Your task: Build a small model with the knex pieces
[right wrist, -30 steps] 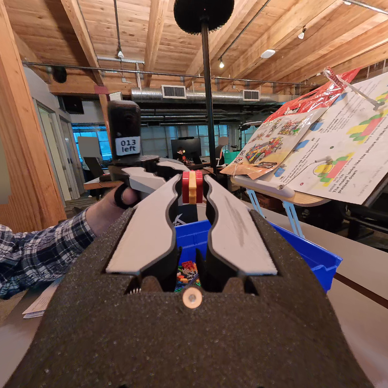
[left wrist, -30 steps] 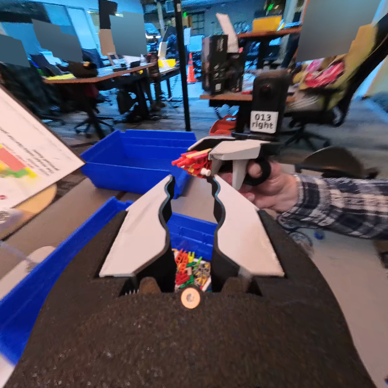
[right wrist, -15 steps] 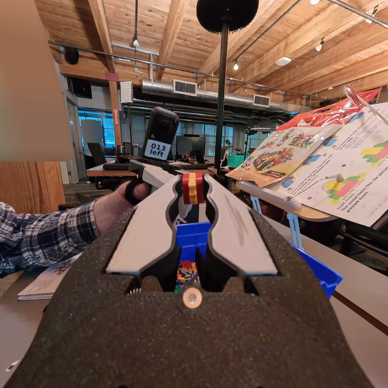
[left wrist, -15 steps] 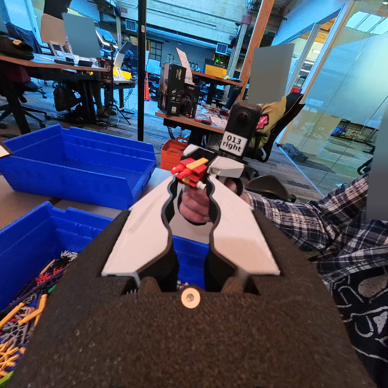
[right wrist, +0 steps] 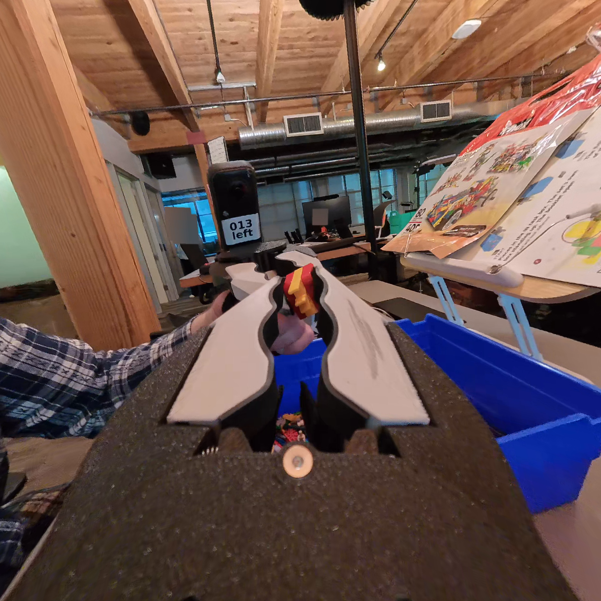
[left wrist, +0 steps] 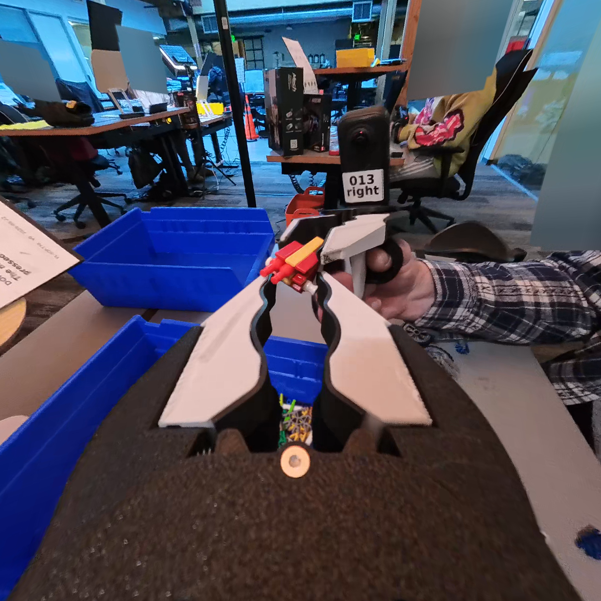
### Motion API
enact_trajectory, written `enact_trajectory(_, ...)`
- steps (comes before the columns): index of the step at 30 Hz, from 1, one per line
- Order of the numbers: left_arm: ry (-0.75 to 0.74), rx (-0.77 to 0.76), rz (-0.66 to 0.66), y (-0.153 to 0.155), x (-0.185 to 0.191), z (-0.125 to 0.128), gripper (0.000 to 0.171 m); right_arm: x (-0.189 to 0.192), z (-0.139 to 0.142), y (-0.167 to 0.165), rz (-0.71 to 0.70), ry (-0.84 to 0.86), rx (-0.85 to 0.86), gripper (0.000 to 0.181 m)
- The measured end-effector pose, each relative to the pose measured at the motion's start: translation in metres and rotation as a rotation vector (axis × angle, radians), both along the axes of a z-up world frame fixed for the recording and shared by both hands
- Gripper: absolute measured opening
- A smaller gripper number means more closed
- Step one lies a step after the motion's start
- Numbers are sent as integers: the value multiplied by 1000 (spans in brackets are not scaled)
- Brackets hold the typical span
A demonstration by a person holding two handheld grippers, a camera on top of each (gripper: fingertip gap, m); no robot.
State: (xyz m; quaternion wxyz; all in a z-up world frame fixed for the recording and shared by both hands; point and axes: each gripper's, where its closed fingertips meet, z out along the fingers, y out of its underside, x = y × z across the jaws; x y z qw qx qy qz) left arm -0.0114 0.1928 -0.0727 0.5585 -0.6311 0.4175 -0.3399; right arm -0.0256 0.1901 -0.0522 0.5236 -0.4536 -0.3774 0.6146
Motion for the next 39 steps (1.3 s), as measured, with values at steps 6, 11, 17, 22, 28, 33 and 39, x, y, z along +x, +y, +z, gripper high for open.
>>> enact_trajectory(6,114,101,34,3,-6,-8,21,-4,-3,0,21,-11,-47,9)
enact_trajectory(11,186,158,66,8,-11,-18,10,-6,-8,0,55,-22,-83,0)
enact_trajectory(17,279,273,122,12,-19,-16,9,4,-1,7,12,-14,-75,12)
enact_trajectory(22,382,377,144,7,-16,-12,9,-2,-9,-4,-34,-105,93,26)
enact_trajectory(28,414,380,156,7,-16,-14,9,-7,-15,-7,-144,-199,256,37)
enact_trajectory(33,521,371,211,12,-18,-21,8,-11,-27,1,-294,-328,434,38)
enact_trajectory(39,739,343,304,25,-33,-43,6,-16,-52,18,-509,-589,681,25)
